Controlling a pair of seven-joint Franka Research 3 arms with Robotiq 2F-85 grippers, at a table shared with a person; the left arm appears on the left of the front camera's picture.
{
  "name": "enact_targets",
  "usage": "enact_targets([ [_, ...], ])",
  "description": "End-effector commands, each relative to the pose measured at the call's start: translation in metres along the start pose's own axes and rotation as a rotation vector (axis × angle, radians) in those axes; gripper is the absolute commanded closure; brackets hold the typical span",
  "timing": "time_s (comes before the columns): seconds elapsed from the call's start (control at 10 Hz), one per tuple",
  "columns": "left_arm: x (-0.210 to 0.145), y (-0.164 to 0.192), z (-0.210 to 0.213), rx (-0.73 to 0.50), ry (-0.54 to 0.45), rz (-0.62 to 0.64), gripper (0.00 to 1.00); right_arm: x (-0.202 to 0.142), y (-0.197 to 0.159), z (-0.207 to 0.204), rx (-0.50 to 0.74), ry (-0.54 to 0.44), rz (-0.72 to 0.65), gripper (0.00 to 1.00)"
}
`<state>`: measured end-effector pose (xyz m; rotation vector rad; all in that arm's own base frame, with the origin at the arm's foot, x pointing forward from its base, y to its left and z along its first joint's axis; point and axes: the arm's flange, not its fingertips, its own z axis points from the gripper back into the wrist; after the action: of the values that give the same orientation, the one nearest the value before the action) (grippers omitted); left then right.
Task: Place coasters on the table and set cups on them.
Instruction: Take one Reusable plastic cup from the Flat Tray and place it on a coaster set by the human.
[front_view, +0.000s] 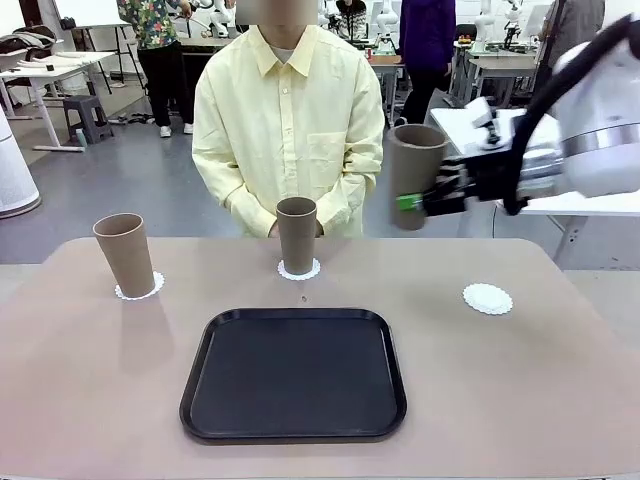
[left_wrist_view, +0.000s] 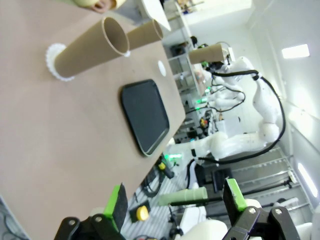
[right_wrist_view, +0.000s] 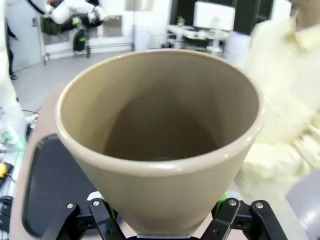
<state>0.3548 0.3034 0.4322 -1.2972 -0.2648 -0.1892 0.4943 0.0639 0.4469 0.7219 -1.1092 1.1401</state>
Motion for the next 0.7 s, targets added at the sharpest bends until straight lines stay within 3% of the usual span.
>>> enact_targets([
  [0.0,0.0,-0.002,0.001,0.002,-0.002,0.002,0.0,-0.012,-0.042,0.045,-0.067,0.032,0.011,0.18],
  [0.3,0.0,-0.002,0.001,0.002,-0.002,0.002,0.0,-0.033,-0.061,0.107,-0.123,0.026,-0.028,0.18],
  [0.6,0.0,-0.002,0.001,0.002,-0.002,0.002,0.0,-0.045,-0.059,0.129,-0.151,0.006,-0.061,0.18],
])
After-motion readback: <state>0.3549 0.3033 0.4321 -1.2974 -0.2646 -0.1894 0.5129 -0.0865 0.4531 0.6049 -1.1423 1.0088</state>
